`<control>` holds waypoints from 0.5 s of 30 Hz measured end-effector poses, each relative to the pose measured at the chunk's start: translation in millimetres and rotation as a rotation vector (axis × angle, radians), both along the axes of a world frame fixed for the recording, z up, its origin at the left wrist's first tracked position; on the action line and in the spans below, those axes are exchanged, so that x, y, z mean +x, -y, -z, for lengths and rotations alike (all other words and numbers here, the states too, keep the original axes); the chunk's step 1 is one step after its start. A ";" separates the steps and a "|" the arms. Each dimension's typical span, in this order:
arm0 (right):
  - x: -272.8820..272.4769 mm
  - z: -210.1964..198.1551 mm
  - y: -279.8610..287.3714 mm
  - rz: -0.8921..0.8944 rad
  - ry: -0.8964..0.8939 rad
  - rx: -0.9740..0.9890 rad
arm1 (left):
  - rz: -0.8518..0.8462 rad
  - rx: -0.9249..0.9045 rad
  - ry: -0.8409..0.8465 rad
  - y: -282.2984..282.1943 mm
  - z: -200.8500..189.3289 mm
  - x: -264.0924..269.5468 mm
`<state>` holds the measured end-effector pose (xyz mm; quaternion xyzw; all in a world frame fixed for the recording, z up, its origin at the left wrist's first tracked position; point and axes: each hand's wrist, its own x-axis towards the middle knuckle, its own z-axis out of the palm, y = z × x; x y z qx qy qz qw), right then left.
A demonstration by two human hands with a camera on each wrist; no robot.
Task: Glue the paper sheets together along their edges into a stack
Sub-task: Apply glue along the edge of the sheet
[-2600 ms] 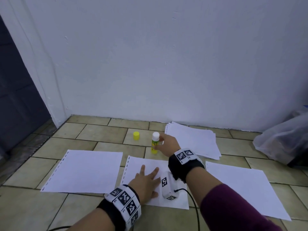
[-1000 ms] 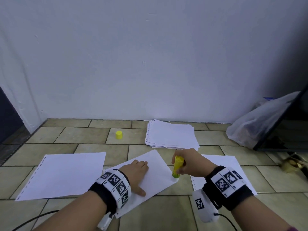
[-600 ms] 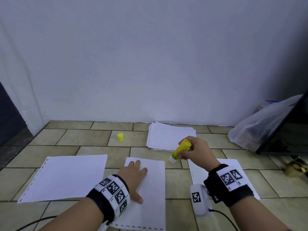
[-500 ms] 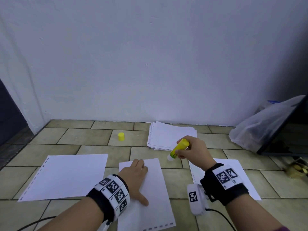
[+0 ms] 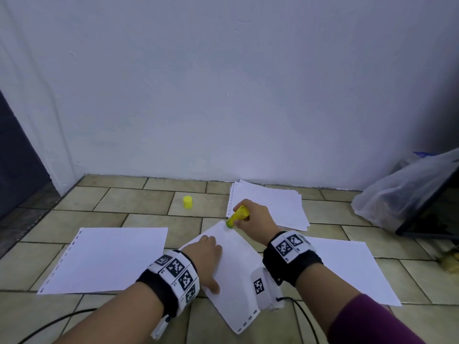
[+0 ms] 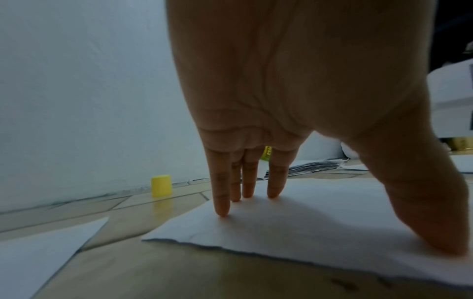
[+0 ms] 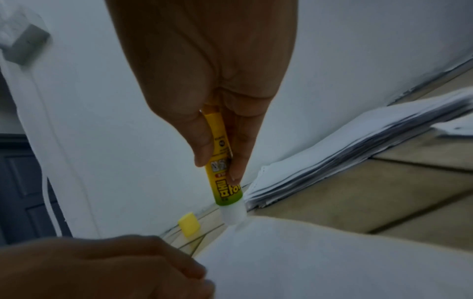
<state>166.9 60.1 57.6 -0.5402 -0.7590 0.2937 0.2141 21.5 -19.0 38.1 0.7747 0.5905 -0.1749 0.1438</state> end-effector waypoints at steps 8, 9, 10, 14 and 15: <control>-13.4 4.2 -8.6 -0.132 0.170 -0.016 | -0.003 0.026 0.039 2.7 5.0 -4.0; -10.0 0.8 -7.4 -0.157 0.203 -0.016 | -0.003 0.027 0.044 2.7 5.4 -5.0; -5.4 -3.6 -5.3 -0.183 0.237 -0.016 | -0.001 0.027 0.047 2.8 6.2 -6.0; 20.3 -21.8 10.1 -0.271 0.381 -0.044 | 0.018 0.022 0.015 0.1 7.7 -7.0; 27.2 -25.3 14.8 -0.294 0.419 -0.051 | 0.021 0.017 0.008 -1.0 6.9 -6.0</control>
